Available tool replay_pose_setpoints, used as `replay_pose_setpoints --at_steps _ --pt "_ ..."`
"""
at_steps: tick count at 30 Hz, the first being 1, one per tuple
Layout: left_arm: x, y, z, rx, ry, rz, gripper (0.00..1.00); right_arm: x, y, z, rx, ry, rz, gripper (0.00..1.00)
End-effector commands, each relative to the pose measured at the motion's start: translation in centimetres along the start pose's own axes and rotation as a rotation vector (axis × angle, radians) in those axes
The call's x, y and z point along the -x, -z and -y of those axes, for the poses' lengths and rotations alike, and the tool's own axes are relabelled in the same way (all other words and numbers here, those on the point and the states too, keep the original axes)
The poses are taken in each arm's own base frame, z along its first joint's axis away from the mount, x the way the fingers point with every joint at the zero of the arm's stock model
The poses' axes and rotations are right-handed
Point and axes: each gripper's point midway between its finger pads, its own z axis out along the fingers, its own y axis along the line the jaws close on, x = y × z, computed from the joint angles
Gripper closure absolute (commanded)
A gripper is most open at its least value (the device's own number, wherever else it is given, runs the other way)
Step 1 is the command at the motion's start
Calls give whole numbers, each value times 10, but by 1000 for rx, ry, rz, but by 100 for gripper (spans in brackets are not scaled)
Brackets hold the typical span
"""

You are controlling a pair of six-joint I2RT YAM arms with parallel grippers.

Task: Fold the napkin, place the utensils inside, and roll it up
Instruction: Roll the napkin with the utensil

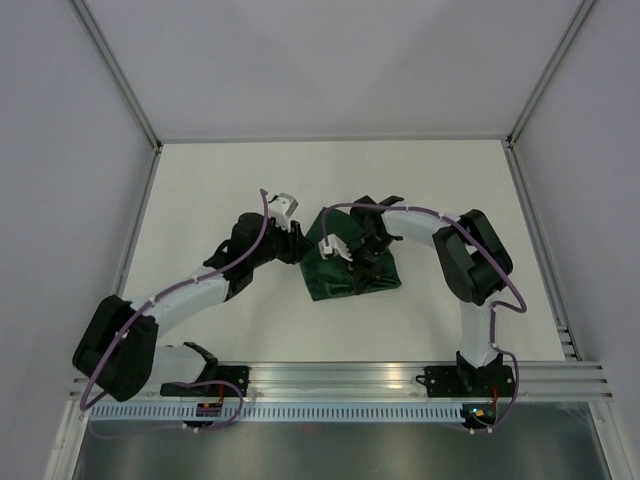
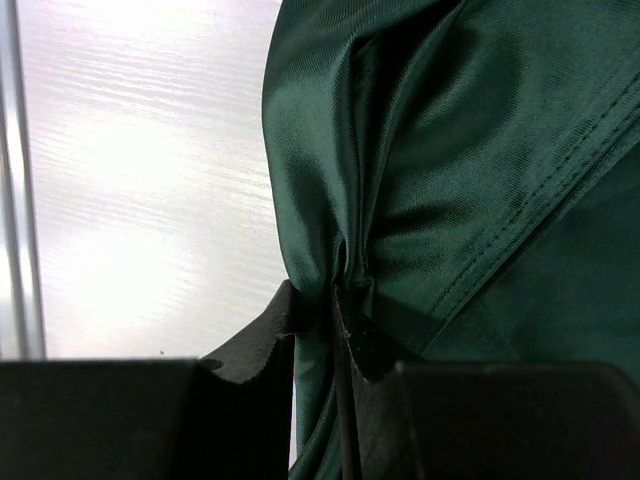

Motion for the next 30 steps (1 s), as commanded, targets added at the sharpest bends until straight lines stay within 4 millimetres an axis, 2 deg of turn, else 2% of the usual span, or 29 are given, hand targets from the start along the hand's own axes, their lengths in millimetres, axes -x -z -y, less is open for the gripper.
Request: replay_pose_setpoints --at_steps 1,4,7,8,12,13,15,16,19,23,28,30 --pt "22 22 -5 113 -8 169 62 -26 -14 -20 166 -112 -57 89" --pt "20 37 -1 156 -78 216 59 -27 -14 -12 187 -147 -55 89" --pt "13 40 16 185 -208 219 57 -26 -15 -7 200 -173 -50 89" --pt "11 40 31 174 -287 220 57 -27 -15 -5 199 -174 -51 89" --pt "2 33 62 146 -459 205 55 -27 -16 1 200 -195 -53 89" --pt "-6 28 66 137 -491 176 53 -27 -17 1 202 -200 -55 89" --pt "-11 22 82 113 -570 159 53 -28 -17 4 203 -210 -56 89" --pt "-25 15 88 97 -610 117 52 -29 -17 3 208 -216 -59 89" --pt "-33 5 101 90 -735 89 51 -31 -18 6 217 -232 -60 89" --pt "-55 -15 111 74 -855 41 51 -32 -17 11 226 -256 -57 89" --pt "-65 -28 125 41 -947 55 50 -36 -17 16 242 -292 -58 89" --pt "-76 -33 128 23 -972 31 49 -37 -17 17 242 -310 -61 89"
